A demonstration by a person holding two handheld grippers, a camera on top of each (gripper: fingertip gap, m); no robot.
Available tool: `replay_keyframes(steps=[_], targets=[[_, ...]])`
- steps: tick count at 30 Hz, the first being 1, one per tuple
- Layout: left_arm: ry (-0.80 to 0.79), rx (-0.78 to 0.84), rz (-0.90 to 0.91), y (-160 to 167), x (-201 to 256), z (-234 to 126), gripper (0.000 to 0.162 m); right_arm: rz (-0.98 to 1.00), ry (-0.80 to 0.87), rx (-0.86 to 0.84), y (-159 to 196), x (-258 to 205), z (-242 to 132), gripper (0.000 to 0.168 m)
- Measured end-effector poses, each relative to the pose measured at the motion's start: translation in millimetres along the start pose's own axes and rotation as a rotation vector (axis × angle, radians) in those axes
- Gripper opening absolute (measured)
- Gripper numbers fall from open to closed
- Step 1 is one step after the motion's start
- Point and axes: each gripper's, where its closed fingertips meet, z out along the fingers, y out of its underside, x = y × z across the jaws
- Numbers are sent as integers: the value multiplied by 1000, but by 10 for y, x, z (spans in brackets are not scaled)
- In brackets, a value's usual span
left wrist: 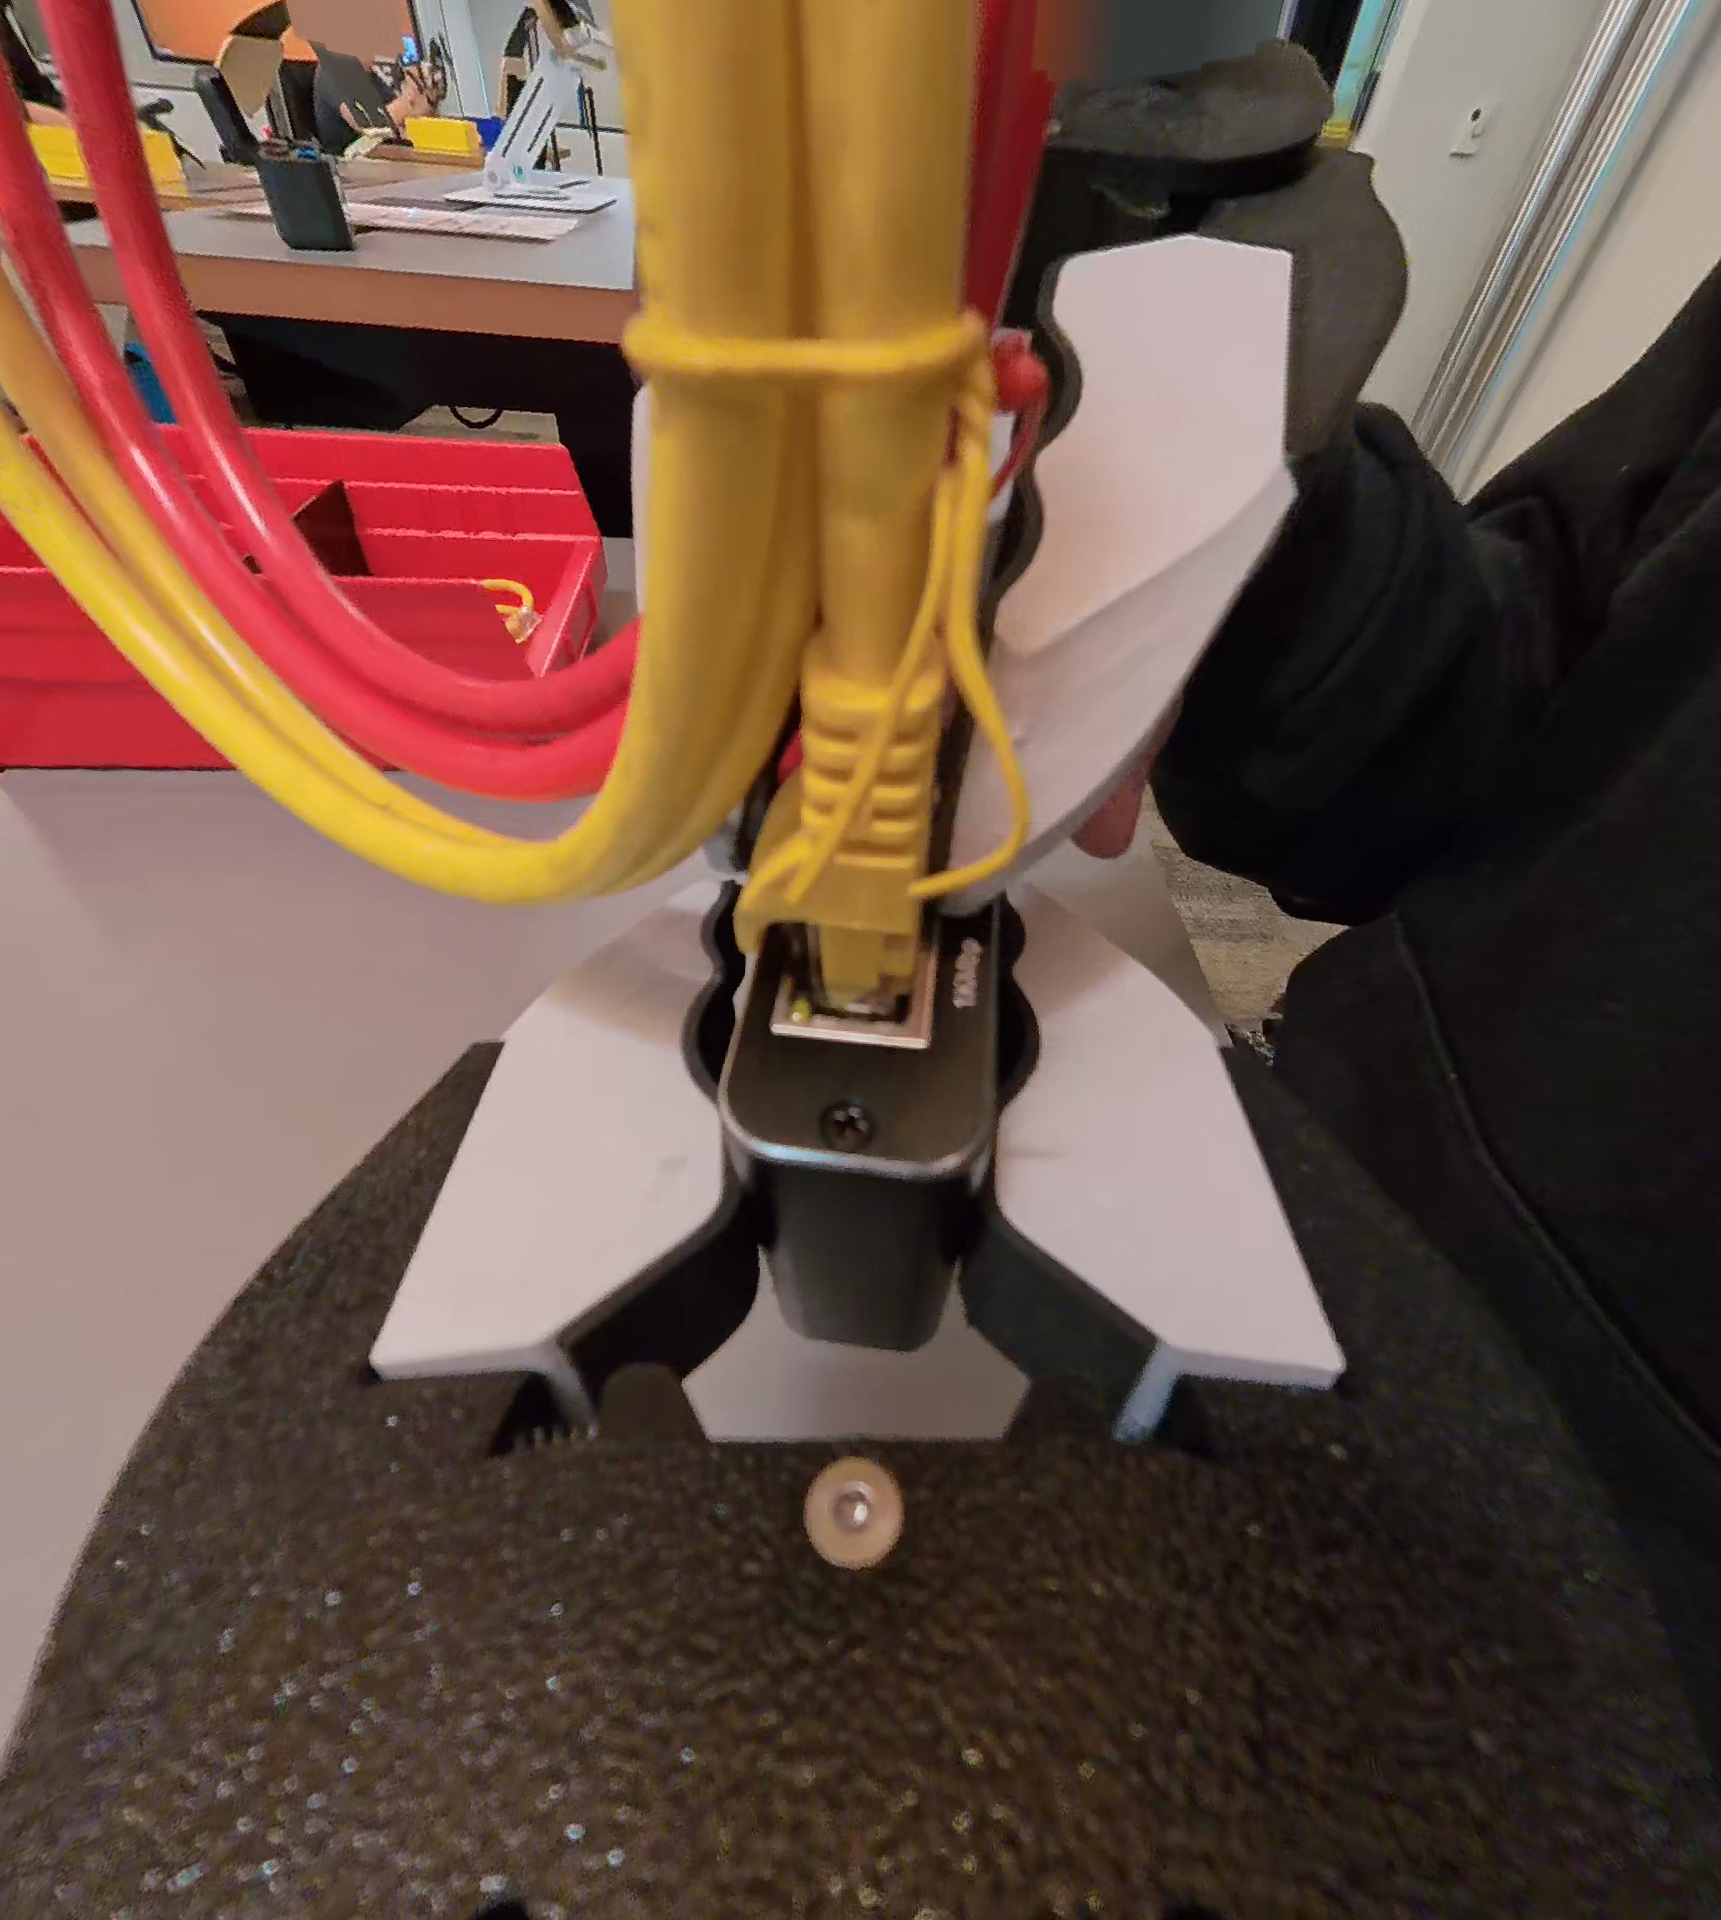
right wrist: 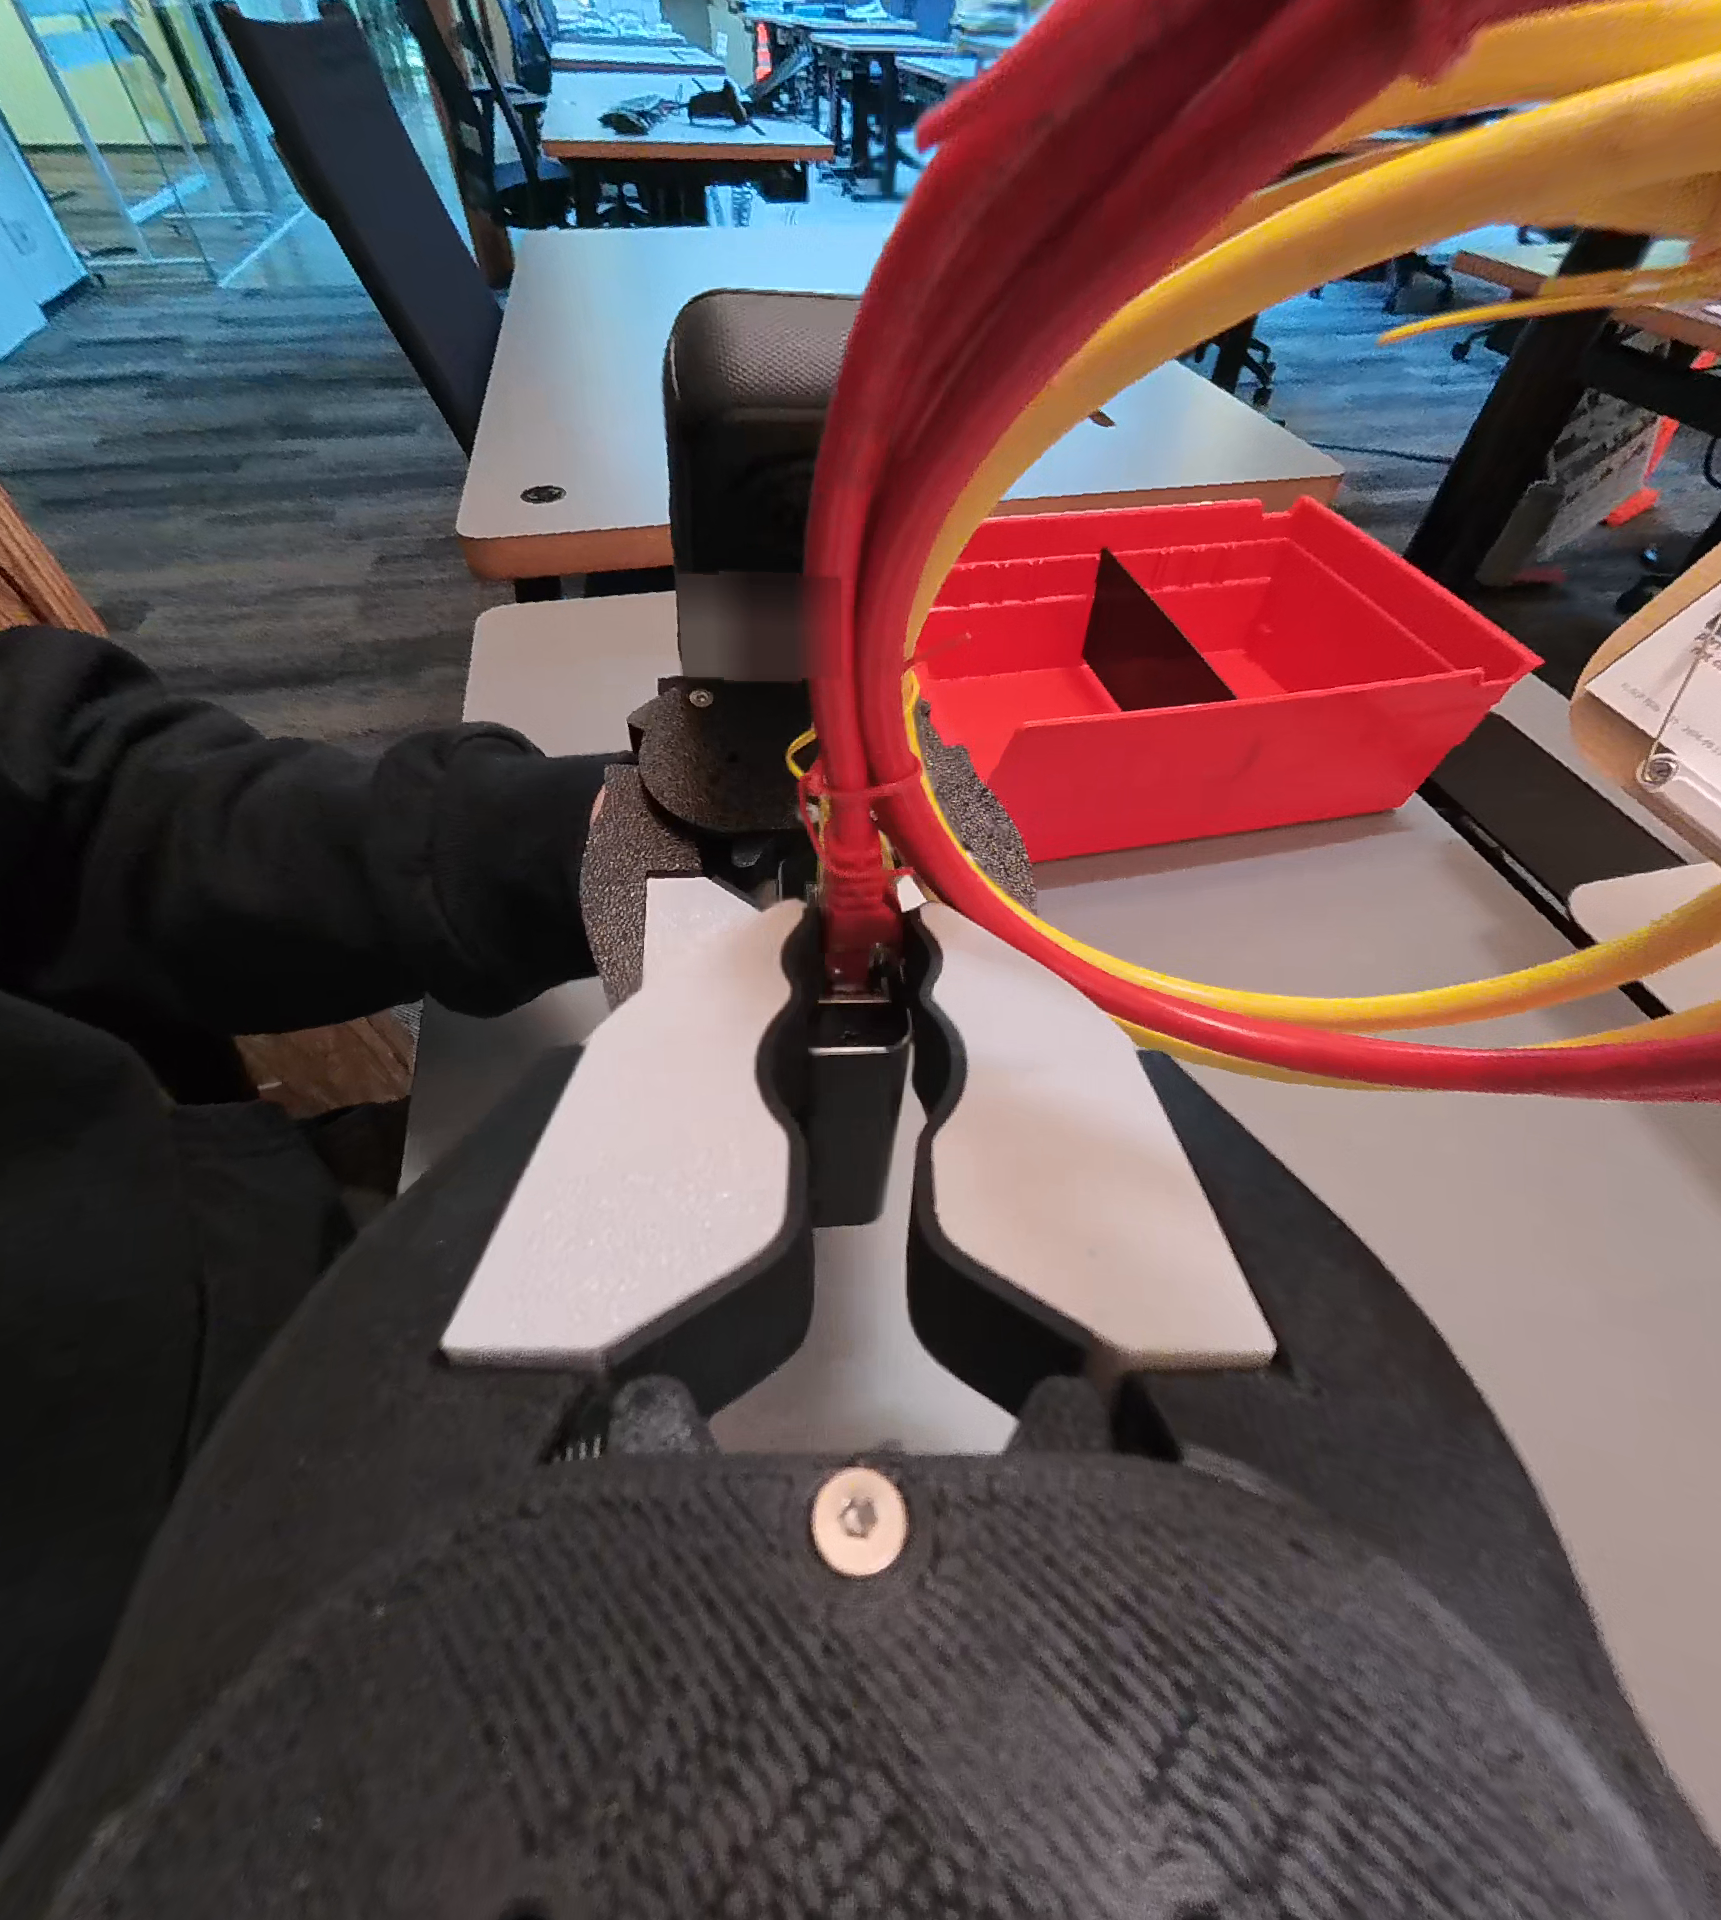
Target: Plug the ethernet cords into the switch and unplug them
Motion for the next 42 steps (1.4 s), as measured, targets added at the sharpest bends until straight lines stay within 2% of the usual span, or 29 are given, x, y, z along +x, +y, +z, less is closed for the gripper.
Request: replay_keyframes(steps=[13,20,34,37,41,42], targets=[[-4,-25,9,54,10,29,45,-22,-18,21,27,-21,-2,15],[-11,-6,-33,9,3,32,46,39,-60,100,9,11,-22,15],[-60,-18,-47,38,-54,37,47,94,-72,153,-11,41,10,15],[-76,-13,-40,36,-62,44,48,108,-87,161,-4,42,2,15],[-123,-41,-20,69,-92,89,61,165,-88,199,-24,70,4,15],[-117,-58,-16,88,-75,120,57,170,-100,208,-33,61,9,15]])
